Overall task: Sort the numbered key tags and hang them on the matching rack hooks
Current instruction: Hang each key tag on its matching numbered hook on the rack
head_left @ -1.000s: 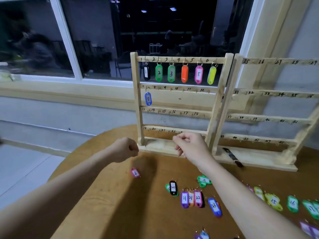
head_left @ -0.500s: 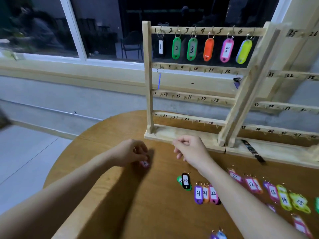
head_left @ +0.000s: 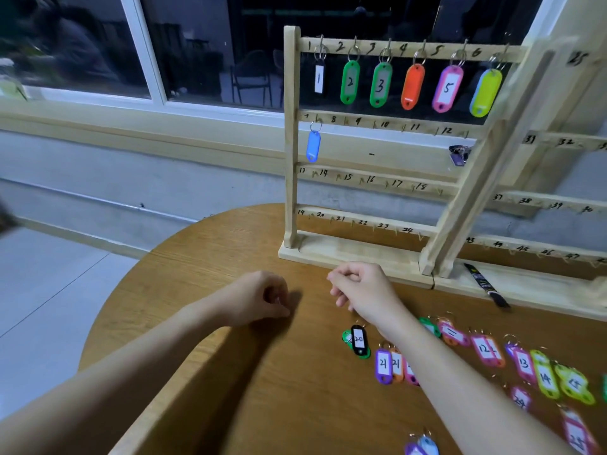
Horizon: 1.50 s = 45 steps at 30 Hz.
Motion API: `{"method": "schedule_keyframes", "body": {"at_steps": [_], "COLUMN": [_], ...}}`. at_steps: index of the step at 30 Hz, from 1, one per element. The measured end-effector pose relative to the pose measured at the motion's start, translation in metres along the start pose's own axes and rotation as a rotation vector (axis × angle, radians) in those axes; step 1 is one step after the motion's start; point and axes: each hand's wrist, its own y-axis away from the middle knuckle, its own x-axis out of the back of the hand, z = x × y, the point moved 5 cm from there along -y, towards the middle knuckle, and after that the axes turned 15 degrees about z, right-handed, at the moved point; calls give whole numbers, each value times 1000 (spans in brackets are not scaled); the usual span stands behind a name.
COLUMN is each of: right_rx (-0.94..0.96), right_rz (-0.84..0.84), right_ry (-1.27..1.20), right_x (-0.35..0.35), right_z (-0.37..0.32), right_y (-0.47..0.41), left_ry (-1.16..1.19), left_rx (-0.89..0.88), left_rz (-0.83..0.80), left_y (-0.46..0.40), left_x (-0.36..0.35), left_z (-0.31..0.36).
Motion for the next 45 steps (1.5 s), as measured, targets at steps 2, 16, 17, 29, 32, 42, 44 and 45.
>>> {"method": "schedule_keyframes", "body": {"at_steps": [2, 16, 17, 29, 32, 42, 44, 45], "right_rx": [5, 69, 80, 142, 127, 124, 113, 107], "right_rz": [-8, 34, 32, 18, 19, 12, 19, 27], "right_ry": [8, -9, 4, 69, 57, 47, 51, 53], "right_x": [1, 22, 24, 33, 32, 31, 36, 41], "right_z": [-1, -29, -30, -28, -26, -19, -15, -13], "right_y": [3, 4, 3, -3, -7, -15, -14, -13], "left_ry": [-14, 259, 281, 379, 385, 349, 339, 323], "left_rx": [-1, -97, -110, -30, 12, 82, 93, 97], "left_rz": [29, 589, 636, 859, 875, 824, 826, 840], "left_y": [0, -45, -50, -98, -104, -110, -104, -100], "left_x": [0, 122, 133, 177, 176, 159, 154, 151], "left_z": [0, 77, 86, 129, 127, 112, 109, 108]}}
